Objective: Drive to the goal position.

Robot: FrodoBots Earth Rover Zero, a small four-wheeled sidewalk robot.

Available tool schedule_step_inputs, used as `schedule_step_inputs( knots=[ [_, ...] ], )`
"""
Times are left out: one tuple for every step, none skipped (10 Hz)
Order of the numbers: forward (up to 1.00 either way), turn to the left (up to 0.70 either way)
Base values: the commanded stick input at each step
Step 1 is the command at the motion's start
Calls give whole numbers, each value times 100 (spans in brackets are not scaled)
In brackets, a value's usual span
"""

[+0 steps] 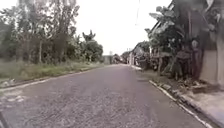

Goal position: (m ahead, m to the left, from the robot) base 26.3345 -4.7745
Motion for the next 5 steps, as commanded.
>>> schedule_step_inputs(
  knots=[
    [70,4],
    [70,4],
    [70,4],
    [70,4],
    [70,4]
  ],
)
